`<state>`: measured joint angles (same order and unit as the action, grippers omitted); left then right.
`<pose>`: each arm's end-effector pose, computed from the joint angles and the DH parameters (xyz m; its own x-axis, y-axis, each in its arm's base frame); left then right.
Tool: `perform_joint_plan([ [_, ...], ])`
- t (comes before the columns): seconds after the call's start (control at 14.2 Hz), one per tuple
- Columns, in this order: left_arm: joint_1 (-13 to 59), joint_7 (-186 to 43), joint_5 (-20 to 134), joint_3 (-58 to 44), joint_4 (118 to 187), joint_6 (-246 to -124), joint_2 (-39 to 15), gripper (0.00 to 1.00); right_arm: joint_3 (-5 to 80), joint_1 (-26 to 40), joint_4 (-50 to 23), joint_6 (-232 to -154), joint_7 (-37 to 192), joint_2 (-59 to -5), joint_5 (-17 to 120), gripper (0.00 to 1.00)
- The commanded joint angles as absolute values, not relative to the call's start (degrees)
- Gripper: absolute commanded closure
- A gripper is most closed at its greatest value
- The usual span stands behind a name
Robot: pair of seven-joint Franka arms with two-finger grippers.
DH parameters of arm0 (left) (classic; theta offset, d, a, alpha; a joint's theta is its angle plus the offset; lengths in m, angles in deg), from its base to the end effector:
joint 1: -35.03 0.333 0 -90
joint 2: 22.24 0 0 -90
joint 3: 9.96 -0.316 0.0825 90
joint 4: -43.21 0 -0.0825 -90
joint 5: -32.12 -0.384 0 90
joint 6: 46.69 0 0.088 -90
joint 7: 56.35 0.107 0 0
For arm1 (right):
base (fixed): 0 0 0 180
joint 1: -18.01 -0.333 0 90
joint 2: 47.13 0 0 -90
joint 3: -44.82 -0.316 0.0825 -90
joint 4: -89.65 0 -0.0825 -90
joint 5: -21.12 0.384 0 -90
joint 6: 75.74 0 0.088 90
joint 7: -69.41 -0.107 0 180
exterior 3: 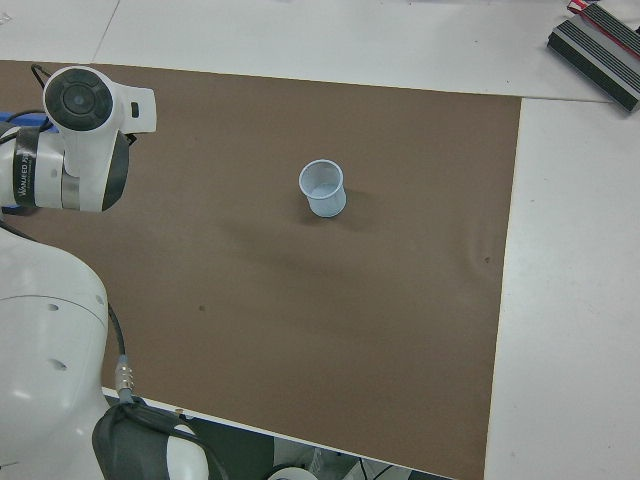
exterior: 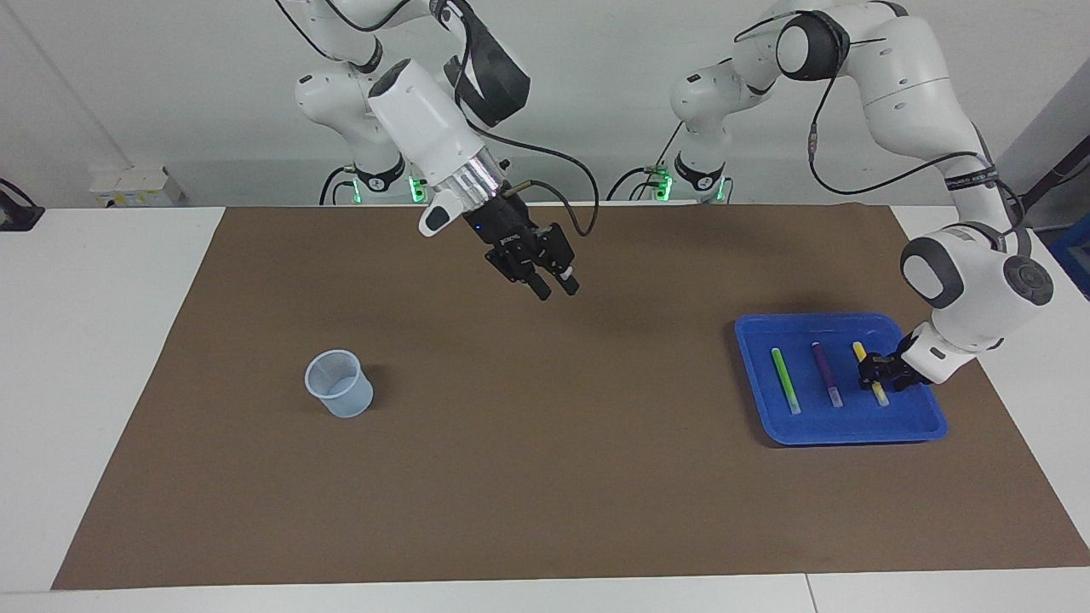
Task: Transfer and insert pens with both arms
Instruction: 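Grasp and lift the yellow pen with the left gripper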
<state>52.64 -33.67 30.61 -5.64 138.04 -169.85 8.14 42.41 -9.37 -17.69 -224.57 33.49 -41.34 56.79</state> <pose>0.6567 0.1622 0.3006 0.9854 -0.1685 -0.0251 -0.1678 -0.9854 0.0284 0.5546 0.3030 0.5251 0.8473 -0.5300 0.0347 -0.3624 -0.6248 -0.6916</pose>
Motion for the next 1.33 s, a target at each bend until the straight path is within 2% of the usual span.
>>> perform_joint_plan([
  [0.0,53.22,-32.27,31.59,-5.30,137.34,-168.51,8.34,1.00,42.01,-9.06,-16.87,-224.89,34.08,-40.63,58.12,0.40],
  [0.28,53.31,-32.88,37.81,-5.66,135.59,-161.76,6.15,1.00,42.01,-9.41,-16.87,-224.98,32.94,-40.72,58.21,0.39],
  [0.63,53.40,-34.19,41.33,-6.01,132.07,-153.50,6.15,1.00,42.01,-9.85,-16.87,-224.98,32.84,-40.81,58.12,0.38],
  [0.84,54.19,-47.07,44.86,-5.66,128.82,-143.41,6.06,1.00,41.92,-10.46,-16.96,-224.89,32.85,-40.81,58.03,0.38],
  [1.05,53.40,-62.79,49.42,-5.30,128.90,-136.88,4.13,1.00,41.92,-12.74,-16.96,-225.68,27.43,-40.63,58.12,0.38],
  [1.26,52.87,-76.35,52.58,-4.43,129.25,-133.89,3.60,1.00,41.92,-15.81,-17.31,-231.21,22.22,-39.93,57.94,0.38],
])
